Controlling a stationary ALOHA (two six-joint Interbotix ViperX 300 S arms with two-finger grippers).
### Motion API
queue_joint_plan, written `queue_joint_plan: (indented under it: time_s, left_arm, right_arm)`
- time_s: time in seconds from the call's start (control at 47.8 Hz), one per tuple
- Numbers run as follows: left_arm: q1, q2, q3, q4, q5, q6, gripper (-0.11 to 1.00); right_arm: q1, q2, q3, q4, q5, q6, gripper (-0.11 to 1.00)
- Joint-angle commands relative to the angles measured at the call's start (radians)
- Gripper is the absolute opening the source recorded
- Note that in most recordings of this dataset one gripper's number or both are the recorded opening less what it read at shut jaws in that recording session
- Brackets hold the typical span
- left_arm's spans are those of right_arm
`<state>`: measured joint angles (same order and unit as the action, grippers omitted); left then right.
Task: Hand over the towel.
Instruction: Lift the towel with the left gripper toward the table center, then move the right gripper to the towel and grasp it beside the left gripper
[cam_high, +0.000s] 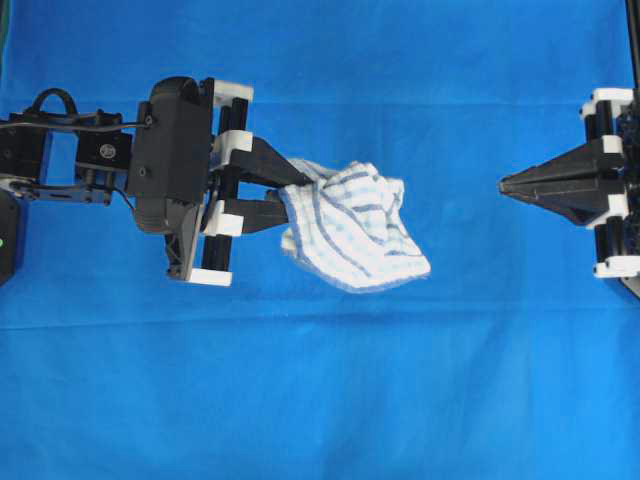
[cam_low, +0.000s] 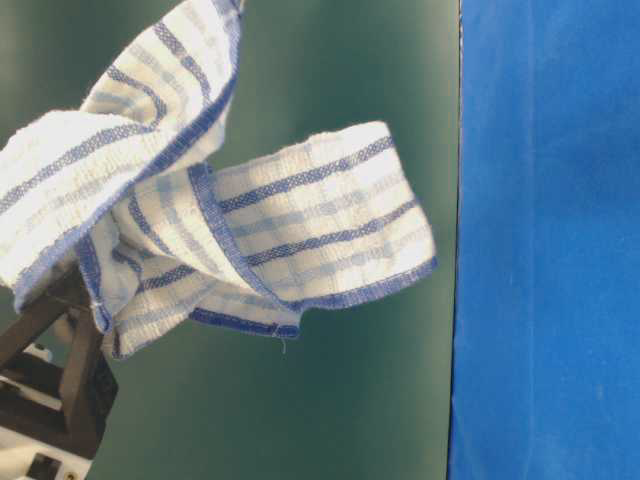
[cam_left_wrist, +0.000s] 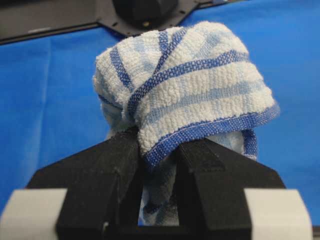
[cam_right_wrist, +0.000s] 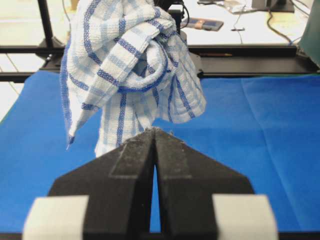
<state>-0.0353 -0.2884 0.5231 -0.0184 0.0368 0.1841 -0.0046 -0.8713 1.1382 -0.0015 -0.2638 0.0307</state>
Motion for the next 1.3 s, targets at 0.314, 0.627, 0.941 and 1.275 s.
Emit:
queue_joint_plan:
  time_s: [0.314, 0.627, 0.941, 1.275]
  left_arm:
    - [-0.002, -0.018, -0.008, 0.000, -0.003, 0.009, 0.12]
    - [0.005, -0.014, -0.006, 0.000, -0.005, 0.012, 0.12]
    - [0.003, -0.011, -0.006, 0.000, -0.011, 0.003, 0.12]
    - [-0.008, -0.011, -0.003, 0.000, -0.017, 0.002, 0.12]
  right_arm:
    - [0.064, 0.209, -0.133, 0.000, -0.040, 0.058, 0.23]
    - [0.095, 0.499, -0.275, 0.005, -0.152, 0.084, 0.71]
    - [0.094, 0.698, -0.446, 0.006, -0.155, 0.089, 0.72]
    - [0.089, 0.785, -0.529, 0.005, -0.152, 0.086, 0.72]
